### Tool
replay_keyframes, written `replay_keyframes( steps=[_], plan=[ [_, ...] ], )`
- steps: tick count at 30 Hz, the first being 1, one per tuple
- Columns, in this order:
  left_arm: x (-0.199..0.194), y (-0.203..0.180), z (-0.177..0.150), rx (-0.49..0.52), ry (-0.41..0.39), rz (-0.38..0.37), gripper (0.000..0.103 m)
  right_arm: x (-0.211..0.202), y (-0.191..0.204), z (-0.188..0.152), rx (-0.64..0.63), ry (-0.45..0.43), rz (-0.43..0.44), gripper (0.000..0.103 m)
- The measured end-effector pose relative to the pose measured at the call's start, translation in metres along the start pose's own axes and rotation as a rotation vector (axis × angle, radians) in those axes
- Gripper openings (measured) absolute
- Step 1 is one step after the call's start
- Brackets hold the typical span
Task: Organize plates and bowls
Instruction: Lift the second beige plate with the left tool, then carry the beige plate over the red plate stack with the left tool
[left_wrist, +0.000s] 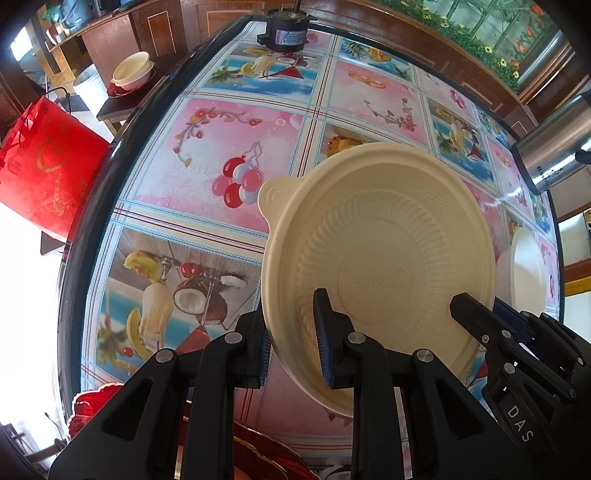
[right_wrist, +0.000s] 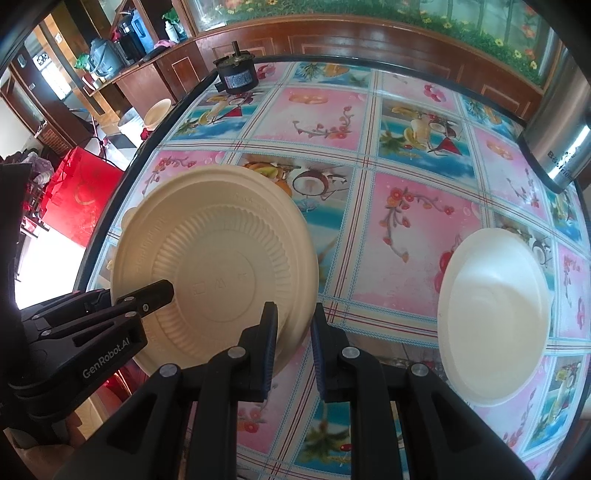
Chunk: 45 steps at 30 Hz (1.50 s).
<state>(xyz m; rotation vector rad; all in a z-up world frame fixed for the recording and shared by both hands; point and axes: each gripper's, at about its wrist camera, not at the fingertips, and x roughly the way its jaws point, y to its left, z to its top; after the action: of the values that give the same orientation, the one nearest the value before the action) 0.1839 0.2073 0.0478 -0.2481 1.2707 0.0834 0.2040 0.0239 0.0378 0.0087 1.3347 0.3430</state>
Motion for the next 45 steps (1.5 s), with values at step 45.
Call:
replay_keyframes(
  steps=[45],
  plan=[
    [-0.087, 0.044, -0.096, -0.129, -0.094, 0.078, 0.021, -0.067, 0.059, -0.055, -0.148, -0.052, 0.098, 0.017]
  ],
)
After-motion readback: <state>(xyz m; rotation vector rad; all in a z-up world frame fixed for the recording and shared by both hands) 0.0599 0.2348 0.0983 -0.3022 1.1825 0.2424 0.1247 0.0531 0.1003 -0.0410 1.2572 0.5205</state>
